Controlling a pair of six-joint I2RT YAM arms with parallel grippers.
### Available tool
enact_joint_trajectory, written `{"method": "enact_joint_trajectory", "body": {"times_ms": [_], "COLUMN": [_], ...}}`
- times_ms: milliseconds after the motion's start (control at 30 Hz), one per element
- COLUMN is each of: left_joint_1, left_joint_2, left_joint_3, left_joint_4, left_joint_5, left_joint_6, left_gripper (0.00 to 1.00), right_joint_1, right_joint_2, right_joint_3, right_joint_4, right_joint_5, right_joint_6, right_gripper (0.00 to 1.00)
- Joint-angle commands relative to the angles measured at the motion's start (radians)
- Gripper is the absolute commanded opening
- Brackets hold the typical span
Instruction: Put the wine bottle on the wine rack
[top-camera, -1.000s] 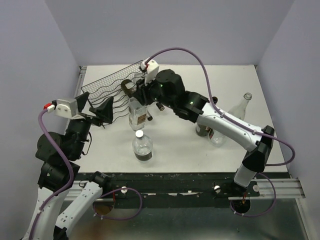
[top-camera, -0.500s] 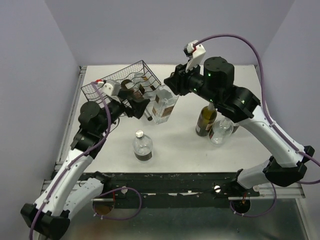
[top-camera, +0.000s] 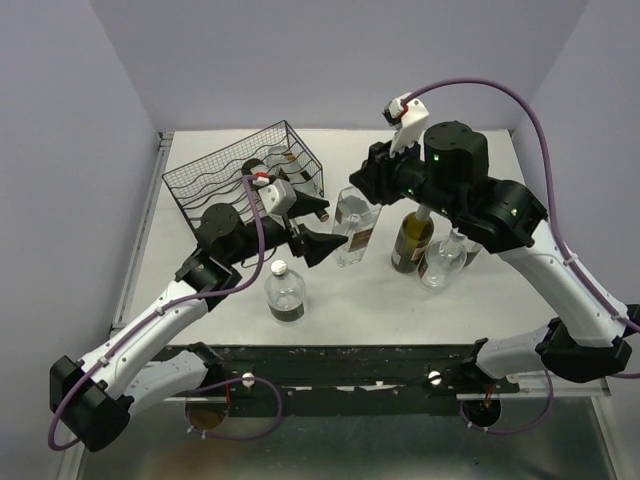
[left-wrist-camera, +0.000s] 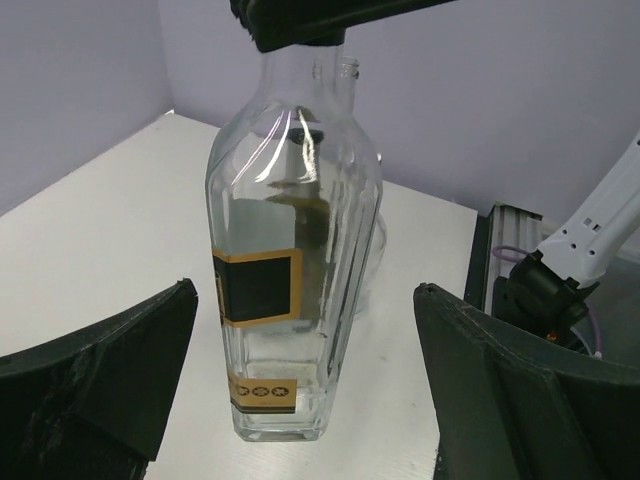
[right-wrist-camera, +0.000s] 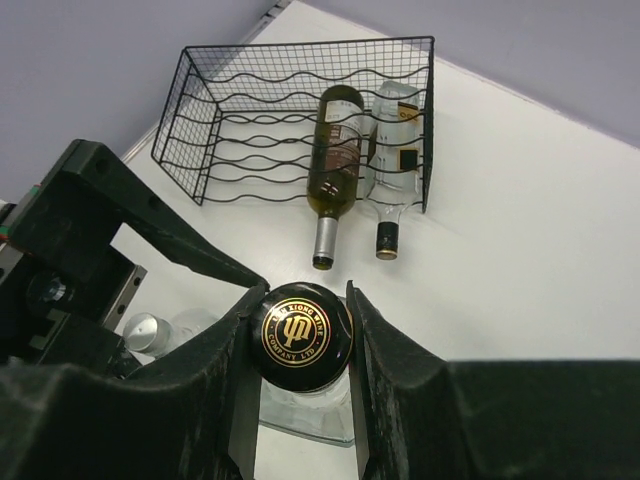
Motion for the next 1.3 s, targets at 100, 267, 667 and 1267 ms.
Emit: {"method": "enact_joint_trajectory", "body": {"times_ms": [100,267,667,1267], "left_joint_1": [-0.022,-0.031,-0.055,-0.129], "left_joint_2": [0.071,0.145,0.234,0.243], "left_joint_3": [0.018,0.067,0.095,0.096], "left_joint_4": [0.022,-0.010,-0.024,-0.096], "left_joint_5": [0.014,0.023,0.017,-0.112], "left_joint_6": [0.039,0.044,0.077,0.389], "left_gripper": [0.99,0.99,0.99,0.99], "right_joint_1": [-0.005,-0.005,-0.005,-0.005], "right_joint_2": [-0.096,-0.126,-0.164,-0.184], "right_joint_3": [0.018,-0.015,-0.060,-0.029], "right_joint_4": [0.142,0.192,0.266,0.205], "right_joint_5": [-0.004,-0.018,-0.001,0.019], "right_joint_6": [0.006,0.000,0.005,0.080], "right_gripper": [0.01,0.01,0.01,0.00]}}
